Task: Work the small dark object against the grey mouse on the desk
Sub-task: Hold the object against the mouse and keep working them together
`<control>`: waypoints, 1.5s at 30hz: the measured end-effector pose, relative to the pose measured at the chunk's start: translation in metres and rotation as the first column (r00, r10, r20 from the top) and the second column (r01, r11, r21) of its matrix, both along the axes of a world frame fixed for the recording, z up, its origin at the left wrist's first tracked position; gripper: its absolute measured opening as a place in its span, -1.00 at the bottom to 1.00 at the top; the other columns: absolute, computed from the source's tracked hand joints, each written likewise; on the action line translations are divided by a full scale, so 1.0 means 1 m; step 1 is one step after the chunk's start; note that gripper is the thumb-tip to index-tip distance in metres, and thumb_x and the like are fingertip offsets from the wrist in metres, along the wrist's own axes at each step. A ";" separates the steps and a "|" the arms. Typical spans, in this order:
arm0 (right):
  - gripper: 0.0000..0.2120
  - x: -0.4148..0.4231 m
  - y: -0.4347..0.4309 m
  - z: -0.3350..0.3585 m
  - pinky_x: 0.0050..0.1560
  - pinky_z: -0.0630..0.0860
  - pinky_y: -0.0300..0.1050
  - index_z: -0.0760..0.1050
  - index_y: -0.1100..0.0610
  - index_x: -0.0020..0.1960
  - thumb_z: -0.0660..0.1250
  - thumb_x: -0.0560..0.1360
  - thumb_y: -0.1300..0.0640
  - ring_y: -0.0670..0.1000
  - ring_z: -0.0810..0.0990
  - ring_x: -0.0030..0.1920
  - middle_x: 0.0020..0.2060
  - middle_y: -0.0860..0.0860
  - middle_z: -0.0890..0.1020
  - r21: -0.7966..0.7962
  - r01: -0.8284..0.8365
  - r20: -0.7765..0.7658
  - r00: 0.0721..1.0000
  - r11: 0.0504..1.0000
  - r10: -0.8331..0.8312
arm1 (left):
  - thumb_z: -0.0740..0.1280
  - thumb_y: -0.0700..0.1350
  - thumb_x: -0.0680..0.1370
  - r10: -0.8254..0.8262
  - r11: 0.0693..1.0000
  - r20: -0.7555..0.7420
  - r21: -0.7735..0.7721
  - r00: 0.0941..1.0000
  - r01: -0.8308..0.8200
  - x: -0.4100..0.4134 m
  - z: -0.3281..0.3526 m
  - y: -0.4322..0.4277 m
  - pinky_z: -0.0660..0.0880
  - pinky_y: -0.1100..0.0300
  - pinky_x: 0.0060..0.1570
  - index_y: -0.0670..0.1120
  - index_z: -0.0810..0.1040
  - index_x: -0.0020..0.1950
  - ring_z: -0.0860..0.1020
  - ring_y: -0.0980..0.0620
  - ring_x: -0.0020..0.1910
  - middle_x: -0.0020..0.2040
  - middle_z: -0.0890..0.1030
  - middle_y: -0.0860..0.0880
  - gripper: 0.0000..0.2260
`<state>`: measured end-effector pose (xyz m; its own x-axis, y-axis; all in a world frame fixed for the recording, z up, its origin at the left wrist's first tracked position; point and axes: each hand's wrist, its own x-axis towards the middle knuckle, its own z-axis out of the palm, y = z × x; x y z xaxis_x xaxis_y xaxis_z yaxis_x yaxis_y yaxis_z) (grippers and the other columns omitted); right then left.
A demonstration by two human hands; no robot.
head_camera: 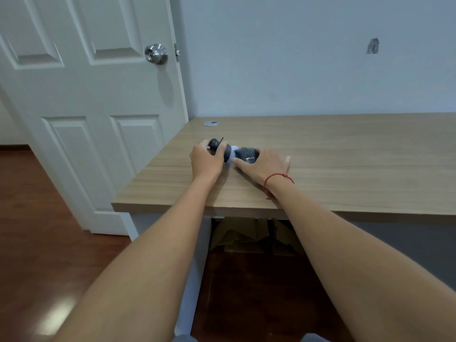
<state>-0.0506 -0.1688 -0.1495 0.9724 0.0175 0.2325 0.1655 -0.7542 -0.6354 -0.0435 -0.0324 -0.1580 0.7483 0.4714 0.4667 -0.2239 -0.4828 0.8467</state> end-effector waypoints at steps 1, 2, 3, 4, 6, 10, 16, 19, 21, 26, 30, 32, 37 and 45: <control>-0.67 -0.001 -0.001 0.001 0.47 0.14 0.20 0.39 -0.10 -0.37 0.29 0.41 -0.30 -0.03 0.50 -0.10 -0.24 -0.12 0.55 -0.001 -0.016 0.012 1.000 1.000 0.016 | 0.38 -0.03 0.49 -0.018 1.000 0.016 0.001 1.000 0.018 -0.001 0.001 0.000 0.36 0.14 -0.32 -0.14 0.41 -0.31 0.40 -0.02 -0.39 -0.40 0.47 -0.09 -0.71; -0.73 0.000 -0.002 -0.001 0.42 0.24 0.15 0.46 -0.09 -0.31 0.33 0.39 -0.26 -0.01 0.54 -0.08 -0.23 -0.10 0.58 0.006 -0.035 0.029 0.999 0.999 0.035 | 0.38 -0.03 0.49 -0.017 1.000 0.036 0.006 0.999 0.017 0.000 0.001 0.000 0.36 0.12 -0.31 -0.13 0.39 -0.32 0.38 -0.03 -0.38 -0.40 0.46 -0.10 -0.71; -0.78 0.002 -0.002 -0.002 0.35 0.33 0.10 0.54 -0.08 -0.18 0.38 0.37 -0.21 0.03 0.59 -0.02 -0.17 -0.07 0.64 0.032 -0.065 0.042 0.997 0.997 0.064 | 0.37 -0.03 0.50 0.003 1.000 0.052 0.012 0.999 -0.004 0.000 0.001 0.000 0.38 0.10 -0.29 -0.12 0.37 -0.31 0.39 -0.05 -0.36 -0.39 0.46 -0.10 -0.72; -0.71 0.002 -0.002 -0.004 0.30 0.41 0.07 0.58 -0.06 0.00 0.42 0.34 -0.16 0.06 0.60 0.05 -0.06 -0.04 0.67 0.065 -0.104 0.054 0.993 0.992 0.101 | 0.36 -0.04 0.50 0.034 0.999 0.061 0.016 0.998 -0.035 0.001 0.002 0.000 0.41 0.08 -0.24 -0.11 0.37 -0.30 0.43 -0.10 -0.31 -0.37 0.48 -0.12 -0.73; -0.47 0.001 -0.001 -0.004 0.25 0.49 0.05 0.53 0.00 0.24 0.48 0.29 -0.05 0.07 0.60 0.14 0.11 0.01 0.66 0.130 -0.194 0.075 0.980 0.972 0.185 | 0.34 -0.06 0.52 0.069 0.997 0.086 0.033 0.994 -0.072 0.001 0.003 0.000 0.44 0.08 -0.20 -0.10 0.37 -0.28 0.46 -0.13 -0.26 -0.36 0.48 -0.08 -0.76; -0.38 -0.001 -0.004 -0.002 0.15 0.47 -0.17 0.47 0.10 0.34 0.53 0.31 0.11 0.04 0.56 0.17 0.19 0.03 0.60 0.208 -0.224 0.122 0.972 0.952 0.202 | 0.35 -0.07 0.53 -0.017 0.992 0.193 0.124 0.981 -0.008 -0.011 0.006 -0.010 0.30 0.44 -0.39 -0.10 0.37 -0.29 0.37 0.14 -0.43 -0.45 0.38 0.11 -0.74; -0.38 -0.002 -0.004 -0.004 0.11 0.41 -0.28 0.48 0.14 0.34 0.53 0.30 0.24 0.02 0.57 0.19 0.20 0.05 0.62 0.253 -0.270 0.184 0.956 0.929 0.228 | 0.35 -0.07 0.53 0.021 0.987 0.200 0.155 0.979 -0.053 -0.013 0.006 -0.011 0.34 0.24 -0.29 -0.06 0.38 -0.27 0.39 0.03 -0.37 -0.42 0.40 0.07 -0.78; -0.47 0.001 -0.005 -0.003 -0.02 0.43 -0.34 0.51 0.13 0.29 0.52 0.34 0.21 -0.03 0.55 0.07 0.15 0.05 0.62 0.311 -0.243 0.151 0.967 0.919 0.205 | 0.37 -0.05 0.52 -0.053 0.983 0.232 0.184 0.971 0.010 -0.017 0.007 -0.014 0.34 0.35 -0.35 -0.07 0.38 -0.31 0.42 0.12 -0.41 -0.43 0.43 0.08 -0.73; -0.54 0.001 -0.008 -0.001 -0.21 0.37 -0.42 0.52 0.11 0.23 0.51 0.35 0.17 -0.03 0.54 0.00 0.06 0.04 0.61 0.320 -0.222 0.126 0.974 0.921 0.191 | 0.38 -0.03 0.52 -0.084 0.975 0.246 0.220 0.966 0.028 -0.019 0.007 -0.017 0.33 0.40 -0.37 -0.08 0.39 -0.32 0.42 0.11 -0.41 -0.43 0.44 0.06 -0.72; -0.52 -0.002 -0.007 -0.002 0.12 0.45 -0.15 0.47 0.13 0.27 0.47 0.40 0.04 -0.03 0.50 0.03 -0.02 -0.03 0.54 0.200 -0.229 0.038 0.973 0.953 0.226 | 0.34 -0.07 0.53 0.040 0.977 0.066 0.208 0.997 -0.053 -0.005 0.003 -0.007 0.29 0.18 -0.30 -0.14 0.35 -0.29 0.40 -0.06 -0.33 -0.40 0.42 -0.02 -0.72; -0.67 0.008 -0.006 -0.002 0.55 -0.12 0.17 0.63 0.14 0.10 0.13 0.57 0.08 0.00 0.41 -0.03 -0.16 0.05 0.59 0.181 -0.077 0.001 0.997 0.980 0.078 | 0.34 -0.06 0.53 0.043 0.984 0.016 0.171 0.999 -0.045 -0.001 0.002 -0.004 0.25 0.18 -0.28 -0.15 0.36 -0.29 0.38 -0.08 -0.31 -0.41 0.40 -0.02 -0.72; -0.65 0.010 -0.006 -0.003 0.55 -0.14 0.19 0.65 0.14 0.06 0.10 0.58 0.11 0.03 0.47 -0.03 -0.15 0.10 0.65 0.171 -0.058 0.008 0.998 0.984 0.057 | 0.34 -0.06 0.53 0.032 0.985 0.008 0.167 0.999 -0.033 -0.001 0.003 -0.003 0.24 0.18 -0.28 -0.14 0.34 -0.30 0.37 -0.08 -0.31 -0.45 0.36 0.04 -0.71; -0.66 0.015 -0.005 -0.007 0.51 -0.25 0.18 0.65 0.03 0.14 0.13 0.61 -0.04 0.08 0.57 0.18 0.01 0.08 0.72 0.152 -0.042 0.001 0.999 0.988 0.042 | 0.34 -0.04 0.53 -0.027 0.984 0.054 0.180 0.998 0.017 -0.007 0.004 -0.005 0.37 0.10 -0.29 -0.22 0.40 -0.28 0.44 -0.10 -0.34 -0.40 0.48 -0.09 -0.70; -0.61 0.021 0.005 -0.003 0.52 -0.11 0.19 0.60 0.11 0.15 0.05 0.63 -0.02 0.13 0.54 0.22 0.09 0.13 0.66 0.023 0.074 -0.015 0.997 0.997 -0.074 | 0.33 -0.09 0.56 -0.151 0.889 0.179 0.456 0.972 0.054 -0.030 0.005 -0.015 0.35 0.18 -0.37 -0.08 0.35 -0.25 0.42 0.00 -0.38 -0.38 0.43 0.04 -0.77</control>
<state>-0.0296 -0.1640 -0.1529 0.9740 -0.0597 0.2186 0.1011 -0.7488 -0.6551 -0.0737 -0.0476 -0.1531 0.6467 0.1039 0.7556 -0.4364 -0.7621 0.4783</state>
